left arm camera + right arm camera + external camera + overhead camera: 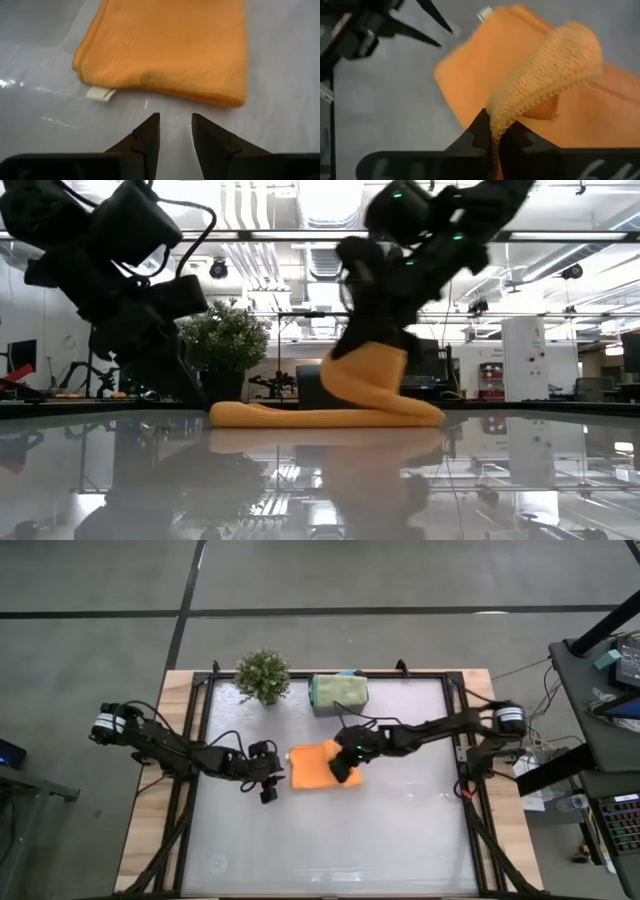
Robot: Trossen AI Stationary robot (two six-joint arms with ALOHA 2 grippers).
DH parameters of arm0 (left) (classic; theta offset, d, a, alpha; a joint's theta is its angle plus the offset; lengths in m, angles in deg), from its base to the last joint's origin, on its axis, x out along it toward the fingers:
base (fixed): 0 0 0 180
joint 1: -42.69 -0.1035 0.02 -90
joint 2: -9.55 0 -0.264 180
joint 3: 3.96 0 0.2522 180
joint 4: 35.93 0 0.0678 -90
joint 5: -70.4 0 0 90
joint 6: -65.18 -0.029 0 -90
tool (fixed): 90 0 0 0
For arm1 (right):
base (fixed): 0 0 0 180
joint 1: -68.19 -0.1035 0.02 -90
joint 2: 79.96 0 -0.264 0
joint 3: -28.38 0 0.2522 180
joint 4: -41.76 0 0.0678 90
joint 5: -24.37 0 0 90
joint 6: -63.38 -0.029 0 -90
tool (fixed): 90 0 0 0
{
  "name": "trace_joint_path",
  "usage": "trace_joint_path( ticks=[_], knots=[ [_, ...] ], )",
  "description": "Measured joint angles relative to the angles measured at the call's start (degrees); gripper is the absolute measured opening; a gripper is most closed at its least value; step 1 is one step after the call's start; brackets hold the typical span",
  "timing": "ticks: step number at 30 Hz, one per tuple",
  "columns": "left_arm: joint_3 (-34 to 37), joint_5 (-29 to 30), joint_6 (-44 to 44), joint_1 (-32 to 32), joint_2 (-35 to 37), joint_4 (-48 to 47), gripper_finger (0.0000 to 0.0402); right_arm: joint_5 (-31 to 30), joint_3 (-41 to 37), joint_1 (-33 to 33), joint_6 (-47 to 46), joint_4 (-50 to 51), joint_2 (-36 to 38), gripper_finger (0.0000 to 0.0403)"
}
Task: Fold microfiber towels
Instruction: Fold the orange towel
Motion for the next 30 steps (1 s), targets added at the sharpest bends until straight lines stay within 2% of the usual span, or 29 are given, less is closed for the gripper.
trace_joint_path(
  ticks=[5, 14, 30],
  knots=[
    [2.03, 0.02, 1.92, 0.02, 0.00, 4.79, 0.0098, -0.19, 7.25, 0.43, 2.98, -0.02, -7.30, 0.0012],
    [2.13, 0.09, 1.88, 0.13, 0.00, 5.74, 0.0098, -0.14, 16.16, 0.59, 7.74, 0.39, -16.43, 0.0013],
    [3.67, 0.28, 2.20, 0.17, 0.00, 6.50, 0.0098, -3.90, 21.08, 0.74, 9.99, 1.34, -21.07, 0.0013]
  ],
)
